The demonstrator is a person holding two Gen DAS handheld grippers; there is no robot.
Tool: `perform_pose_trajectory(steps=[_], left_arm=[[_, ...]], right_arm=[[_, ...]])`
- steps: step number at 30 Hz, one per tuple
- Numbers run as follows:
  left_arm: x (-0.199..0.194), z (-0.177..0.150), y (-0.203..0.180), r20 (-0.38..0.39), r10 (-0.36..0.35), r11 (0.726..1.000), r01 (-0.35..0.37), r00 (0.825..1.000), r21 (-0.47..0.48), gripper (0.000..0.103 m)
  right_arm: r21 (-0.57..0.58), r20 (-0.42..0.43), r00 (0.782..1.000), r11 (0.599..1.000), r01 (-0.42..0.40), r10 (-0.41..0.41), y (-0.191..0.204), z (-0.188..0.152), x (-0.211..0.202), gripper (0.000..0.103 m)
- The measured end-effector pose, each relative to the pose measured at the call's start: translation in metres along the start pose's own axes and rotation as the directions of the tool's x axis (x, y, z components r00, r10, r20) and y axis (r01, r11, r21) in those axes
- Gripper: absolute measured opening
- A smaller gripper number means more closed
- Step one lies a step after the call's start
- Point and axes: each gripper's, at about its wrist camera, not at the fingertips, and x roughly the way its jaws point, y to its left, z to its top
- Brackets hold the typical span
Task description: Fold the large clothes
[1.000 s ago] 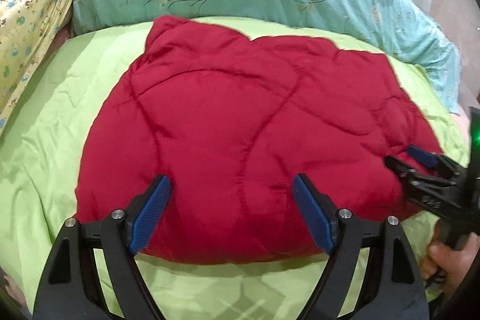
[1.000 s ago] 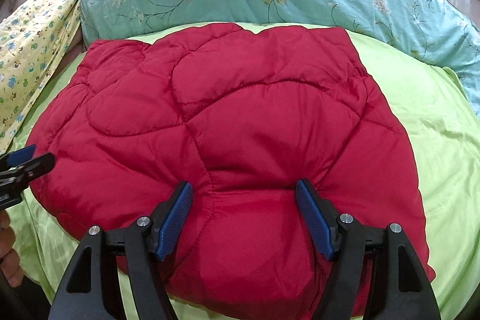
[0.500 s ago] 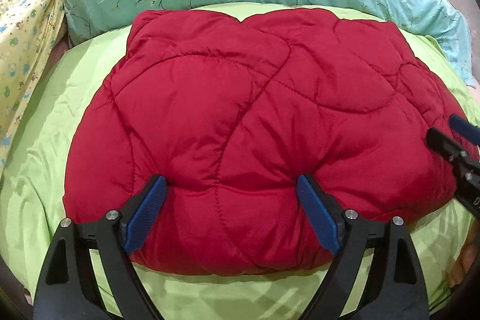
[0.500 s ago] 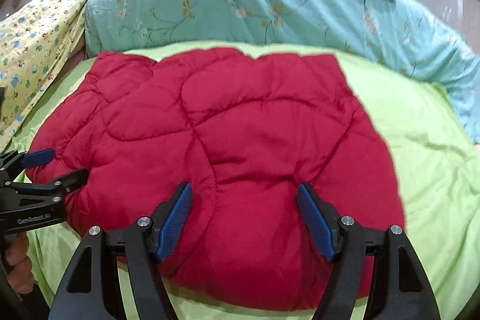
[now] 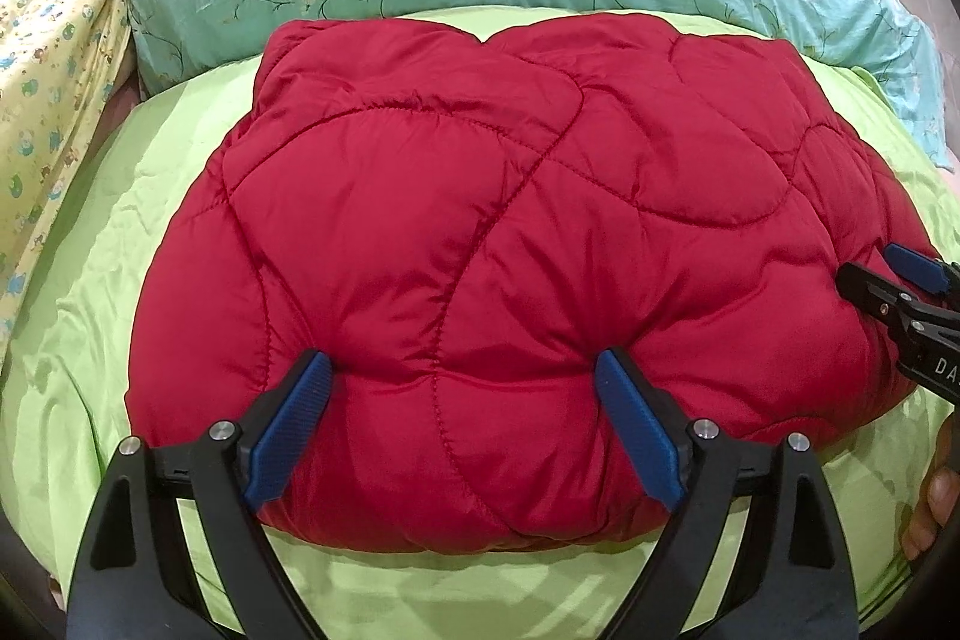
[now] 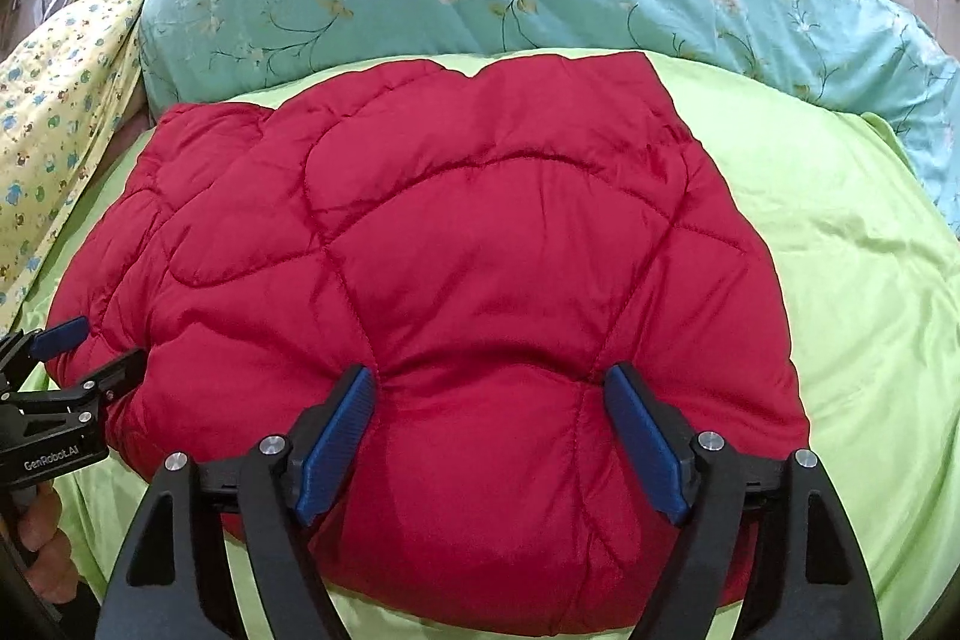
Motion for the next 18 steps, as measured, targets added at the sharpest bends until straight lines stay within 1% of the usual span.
perform_pose_trajectory(steps=[13,18], left_arm=[[-0.002,0.0,-0.001,0.002,-0.003,1.0,0.003,1.0,-0.005,0.092],[-0.016,0.001,0.012,0.023,-0.053,0.997,0.054,0.998,-0.048,0.091]], right_arm=[[-0.001,0.005,1.0,1.0,0.002,-0.002,0.001,-0.002,0.001,0.081],[0.008,0.028,1.0,1.0,0.005,-0.005,0.002,-0.001,-0.009,0.081]])
